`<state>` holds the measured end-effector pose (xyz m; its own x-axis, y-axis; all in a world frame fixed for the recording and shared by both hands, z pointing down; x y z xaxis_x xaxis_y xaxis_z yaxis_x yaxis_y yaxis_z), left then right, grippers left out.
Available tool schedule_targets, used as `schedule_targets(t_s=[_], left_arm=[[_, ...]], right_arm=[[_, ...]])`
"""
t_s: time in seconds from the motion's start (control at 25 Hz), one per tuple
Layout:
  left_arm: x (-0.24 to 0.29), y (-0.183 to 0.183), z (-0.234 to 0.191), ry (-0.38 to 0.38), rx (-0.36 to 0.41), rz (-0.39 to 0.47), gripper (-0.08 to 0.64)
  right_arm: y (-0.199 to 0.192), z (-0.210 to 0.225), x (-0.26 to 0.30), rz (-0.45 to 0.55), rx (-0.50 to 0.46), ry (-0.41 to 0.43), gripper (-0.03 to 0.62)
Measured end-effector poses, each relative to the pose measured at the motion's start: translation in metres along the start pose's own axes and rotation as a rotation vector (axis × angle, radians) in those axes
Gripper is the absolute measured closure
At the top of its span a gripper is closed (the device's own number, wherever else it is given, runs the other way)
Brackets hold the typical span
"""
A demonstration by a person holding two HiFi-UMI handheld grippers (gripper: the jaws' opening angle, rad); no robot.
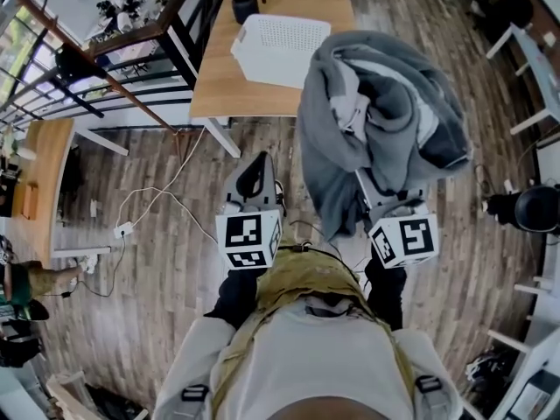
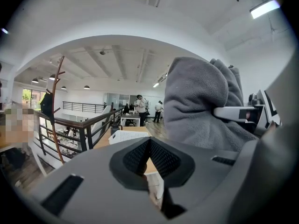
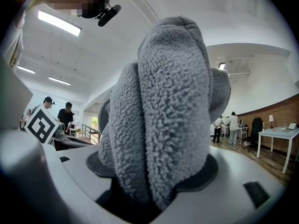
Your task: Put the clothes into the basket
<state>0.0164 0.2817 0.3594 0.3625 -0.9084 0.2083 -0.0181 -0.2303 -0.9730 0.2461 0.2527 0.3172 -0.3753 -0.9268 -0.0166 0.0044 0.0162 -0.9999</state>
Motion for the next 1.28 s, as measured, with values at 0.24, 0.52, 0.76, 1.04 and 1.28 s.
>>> schedule_targets(t_s=[0.24,0.52,0.76,1.04,1.28], left_arm=[[0.037,0.017,-0.023,-0.016,0.006,0.010,0.560],[0.085,0.025,-0.058,-0.023,0.006,-0.010,0.560],[0.131,0.032,-0.092,-0.047,-0.002,-0.039,0.560],[0.179,0.046,-0.131,-0.075,-0.005,-0.055,0.560],[0.218,0.061,-0.169,-0.107,-0.006,-0.055,0.560]], right_arm=[[0.004,0.007,0.038,0.006,-0.001,-0.012,0.253],[-0.003,0.013,0.097,-0.013,0.019,-0.010,0.253],[-0.006,0.016,0.151,-0.028,0.028,-0.017,0.253],[-0.009,0.018,0.216,-0.049,0.033,-0.039,0.253],[-0.006,0.012,0.268,-0.057,0.033,-0.058,0.253]])
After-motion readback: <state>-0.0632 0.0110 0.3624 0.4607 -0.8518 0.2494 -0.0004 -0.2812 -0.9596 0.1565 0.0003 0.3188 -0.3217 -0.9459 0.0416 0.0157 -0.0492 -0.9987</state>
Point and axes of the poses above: the fingertips, and each gripper's own axes: x forward along the fingers, z to its right, y out of its top, the point moved 6 cm from there along -x, backward along the fingers, and after that the axes turned 11 degrees about -y, right-handed, at the moved point
